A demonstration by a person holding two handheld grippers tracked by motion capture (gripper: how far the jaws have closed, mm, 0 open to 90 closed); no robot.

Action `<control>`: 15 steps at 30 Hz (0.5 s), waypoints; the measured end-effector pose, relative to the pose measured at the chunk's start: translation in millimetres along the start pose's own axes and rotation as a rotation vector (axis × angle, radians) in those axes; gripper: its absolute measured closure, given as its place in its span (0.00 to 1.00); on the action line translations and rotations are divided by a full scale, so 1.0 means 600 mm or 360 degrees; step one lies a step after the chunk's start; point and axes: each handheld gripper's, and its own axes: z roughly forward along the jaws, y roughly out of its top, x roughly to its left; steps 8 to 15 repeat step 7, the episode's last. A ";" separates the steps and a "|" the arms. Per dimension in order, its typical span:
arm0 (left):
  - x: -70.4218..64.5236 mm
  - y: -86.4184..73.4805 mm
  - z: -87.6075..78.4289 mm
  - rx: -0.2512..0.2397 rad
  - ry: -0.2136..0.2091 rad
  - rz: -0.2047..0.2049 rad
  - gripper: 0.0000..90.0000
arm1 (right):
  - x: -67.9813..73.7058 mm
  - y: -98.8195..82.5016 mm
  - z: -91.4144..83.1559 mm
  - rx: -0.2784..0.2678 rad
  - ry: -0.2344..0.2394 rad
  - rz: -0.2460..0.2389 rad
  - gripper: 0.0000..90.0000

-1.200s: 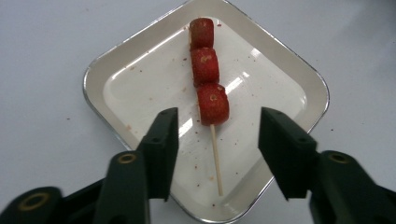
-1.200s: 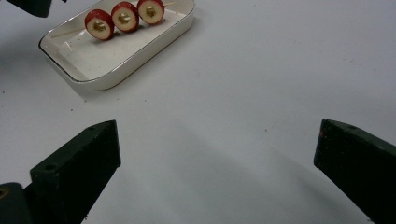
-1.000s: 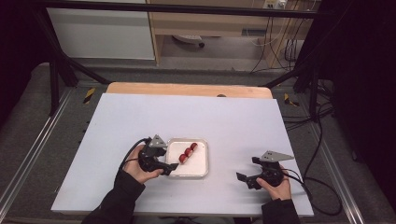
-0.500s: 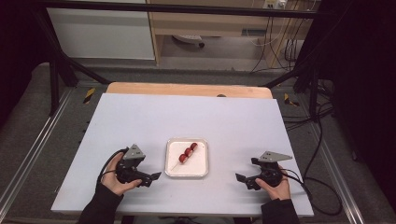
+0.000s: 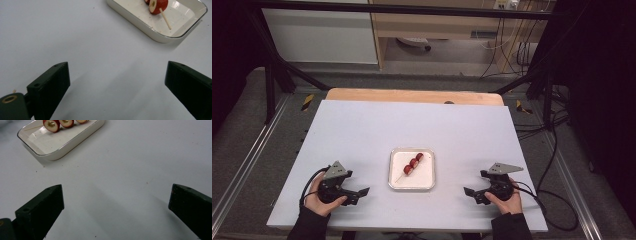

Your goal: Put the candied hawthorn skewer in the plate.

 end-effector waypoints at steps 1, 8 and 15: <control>0.001 -0.002 -0.001 -0.0003 0.0001 -0.0008 0.07 | 0.000 0.000 0.000 0.0003 0.0000 0.0005 0.01; 0.003 -0.004 0.000 0.0009 -0.0018 0.0001 0.07 | 0.000 0.001 -0.002 0.0002 0.0002 0.0005 0.01; 0.003 -0.004 0.000 0.0009 -0.0018 0.0001 0.07 | 0.000 0.001 -0.002 0.0002 0.0002 0.0005 0.01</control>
